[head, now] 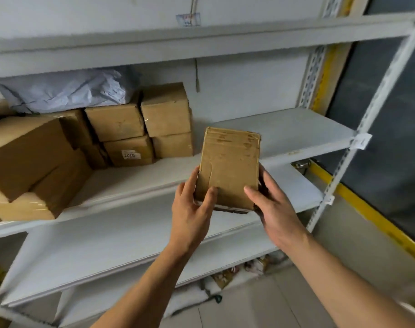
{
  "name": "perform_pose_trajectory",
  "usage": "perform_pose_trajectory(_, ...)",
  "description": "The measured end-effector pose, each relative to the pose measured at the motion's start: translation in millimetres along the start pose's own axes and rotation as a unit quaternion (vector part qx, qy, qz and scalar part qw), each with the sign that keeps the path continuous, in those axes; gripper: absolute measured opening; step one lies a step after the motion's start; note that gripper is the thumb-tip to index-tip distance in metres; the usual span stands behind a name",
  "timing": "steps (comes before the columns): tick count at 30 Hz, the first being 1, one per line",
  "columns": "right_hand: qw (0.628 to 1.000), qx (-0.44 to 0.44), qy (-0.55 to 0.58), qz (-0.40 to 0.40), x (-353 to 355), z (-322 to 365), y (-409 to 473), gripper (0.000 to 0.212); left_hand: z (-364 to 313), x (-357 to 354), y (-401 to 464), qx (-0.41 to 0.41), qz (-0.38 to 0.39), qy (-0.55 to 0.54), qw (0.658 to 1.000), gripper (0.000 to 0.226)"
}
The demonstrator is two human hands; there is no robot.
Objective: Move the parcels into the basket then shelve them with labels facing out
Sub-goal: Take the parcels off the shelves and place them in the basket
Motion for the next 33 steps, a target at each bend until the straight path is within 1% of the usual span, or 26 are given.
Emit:
perform_pose_trajectory(2, 0.999, 0.008, 0.001, -0.039, 42, 5, -39, 0.065, -18, -50, -2, -0.009, 0.041, -0.009, 0.999, 0.058)
perform_pose_trajectory(4, 0.995, 0.019, 0.024, -0.097, 86, 6, -83, 0.066, -35, -104, -6, -0.019, 0.097, -0.008, 0.995, 0.057)
perform_pose_trajectory(8, 0.975, 0.017, 0.065, -0.21, 166, -8, -174, 0.069, -57, -211, -24, -0.009, 0.18, -0.005, 0.984, 0.055)
perform_pose_trajectory(13, 0.948, 0.008, 0.059, -0.314, 232, -28, -284, 0.069, -71, -336, -59, 0.0, 0.294, -0.021, 0.956, 0.061)
perform_pose_trajectory(15, 0.93, -0.005, 0.06, -0.362, 252, -45, -331, 0.065, -69, -388, -76, 0.006, 0.357, -0.016, 0.934, 0.062)
perform_pose_trajectory(18, 0.889, -0.036, 0.087, -0.448, 276, -82, -402, 0.065, -60, -459, -105, 0.021, 0.444, -0.008, 0.896, 0.064)
perform_pose_trajectory(21, 0.855, -0.06, 0.096, -0.507, 290, -116, -465, 0.065, -47, -527, -144, 0.04, 0.534, -0.017, 0.844, 0.066)
perform_pose_trajectory(25, 0.798, -0.092, 0.129, -0.581, 290, -166, -541, 0.066, -17, -597, -210, 0.065, 0.634, -0.027, 0.77, 0.069)
perform_pose_trajectory(27, 0.774, -0.113, 0.151, -0.605, 285, -196, -574, 0.067, 4, -624, -244, 0.086, 0.671, -0.017, 0.736, 0.071)
perform_pose_trajectory(33, 0.724, -0.17, 0.217, -0.632, 275, -275, -661, 0.066, 71, -693, -338, 0.114, 0.731, 0.068, 0.669, 0.077)
Point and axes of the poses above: each hand's wrist, its own y-axis towards the middle knuckle, its own x-axis out of the back of the hand, z = x × y, the point moved 8 cm from there along y, towards the middle knuckle, and after that the axes turned 15 degrees about z, right-handed, at the moved point
